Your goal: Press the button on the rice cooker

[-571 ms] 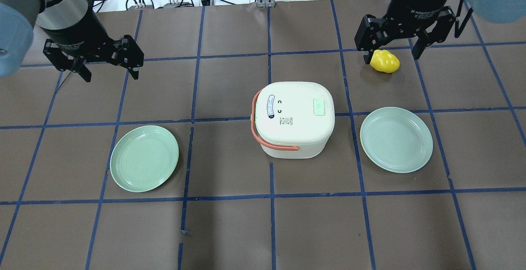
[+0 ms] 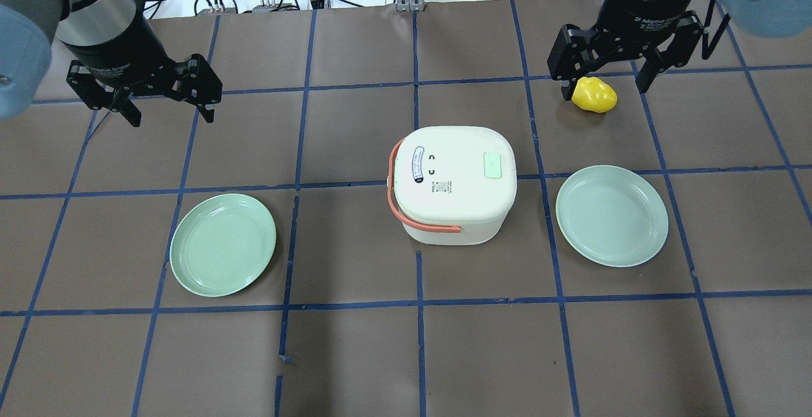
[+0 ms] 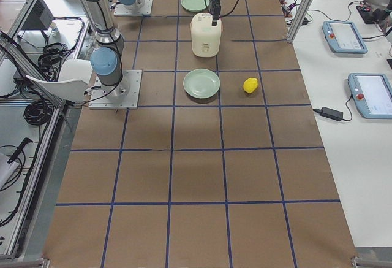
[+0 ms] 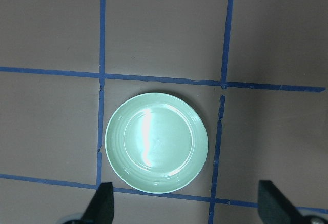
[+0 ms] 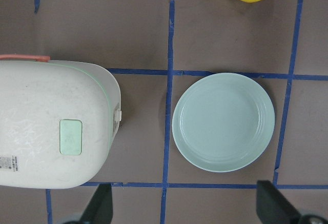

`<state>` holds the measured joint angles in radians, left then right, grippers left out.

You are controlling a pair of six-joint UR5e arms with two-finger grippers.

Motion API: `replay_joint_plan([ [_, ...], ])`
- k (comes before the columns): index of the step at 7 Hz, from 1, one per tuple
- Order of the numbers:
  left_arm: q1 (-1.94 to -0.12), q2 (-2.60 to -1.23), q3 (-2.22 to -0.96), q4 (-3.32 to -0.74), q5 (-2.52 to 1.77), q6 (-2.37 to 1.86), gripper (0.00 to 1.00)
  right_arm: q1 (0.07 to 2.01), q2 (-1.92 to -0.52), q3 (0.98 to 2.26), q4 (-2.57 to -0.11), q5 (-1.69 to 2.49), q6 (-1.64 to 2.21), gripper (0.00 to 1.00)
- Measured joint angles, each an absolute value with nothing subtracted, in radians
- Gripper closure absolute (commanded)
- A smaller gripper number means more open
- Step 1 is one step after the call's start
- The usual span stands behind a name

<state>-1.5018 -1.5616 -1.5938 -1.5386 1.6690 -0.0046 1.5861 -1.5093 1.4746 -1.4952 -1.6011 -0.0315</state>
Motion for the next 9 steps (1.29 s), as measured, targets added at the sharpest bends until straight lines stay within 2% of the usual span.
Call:
replay_joint_plan([
  [9,-1.502,-1.562,-1.594,-1.539,1.669,-0.005,0.0,1.583,-1.51,1.472,-1.496,-1.553,-0.024,0.0],
])
